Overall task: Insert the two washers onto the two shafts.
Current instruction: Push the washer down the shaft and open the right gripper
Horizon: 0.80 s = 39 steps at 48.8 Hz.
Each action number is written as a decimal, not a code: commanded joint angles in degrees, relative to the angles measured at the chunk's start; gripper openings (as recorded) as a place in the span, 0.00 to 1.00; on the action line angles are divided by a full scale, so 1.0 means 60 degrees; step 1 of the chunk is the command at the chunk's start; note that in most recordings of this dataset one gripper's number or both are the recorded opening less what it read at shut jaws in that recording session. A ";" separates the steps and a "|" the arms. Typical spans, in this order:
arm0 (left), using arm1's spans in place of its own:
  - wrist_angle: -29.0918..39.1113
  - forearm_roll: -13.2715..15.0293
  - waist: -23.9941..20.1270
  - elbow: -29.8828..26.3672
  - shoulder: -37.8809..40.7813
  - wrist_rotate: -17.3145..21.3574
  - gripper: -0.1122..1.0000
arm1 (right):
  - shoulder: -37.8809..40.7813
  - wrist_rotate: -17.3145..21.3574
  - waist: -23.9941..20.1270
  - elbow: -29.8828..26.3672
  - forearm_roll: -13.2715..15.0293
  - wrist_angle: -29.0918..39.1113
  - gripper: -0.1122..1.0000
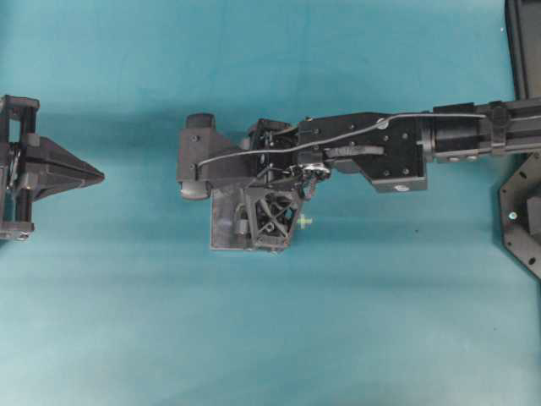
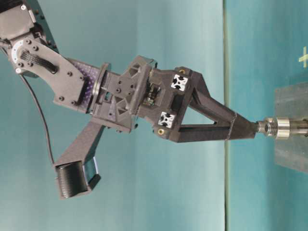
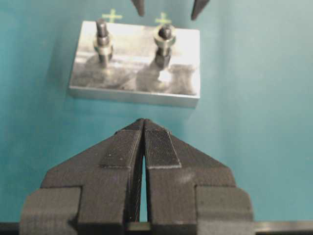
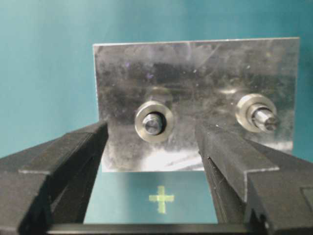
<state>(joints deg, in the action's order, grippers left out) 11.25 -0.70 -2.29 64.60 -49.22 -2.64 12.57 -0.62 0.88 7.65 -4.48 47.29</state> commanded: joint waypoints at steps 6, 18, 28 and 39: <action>-0.0073 -0.0015 -0.0015 -0.0205 0.0029 0.0000 0.10 | 0.0132 -0.0117 -0.0044 -0.0073 -0.0308 -0.0059 0.84; -0.0073 -0.0015 0.0000 -0.0205 0.0029 0.0000 0.10 | 0.0557 -0.0117 -0.0117 -0.0073 -0.0366 -0.0088 0.84; -0.0073 -0.0015 -0.0015 -0.0205 0.0015 0.0000 0.10 | 0.0542 -0.0117 -0.0293 -0.0132 -0.0557 -0.0073 0.84; -0.0073 -0.0015 -0.0015 -0.0220 0.0000 0.0015 0.10 | 0.0234 -0.0103 -0.0322 -0.0132 -0.0674 -0.0088 0.83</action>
<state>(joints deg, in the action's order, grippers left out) 11.25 -0.70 -2.29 64.60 -49.31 -2.64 17.40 -0.70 -0.44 7.91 -8.00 47.02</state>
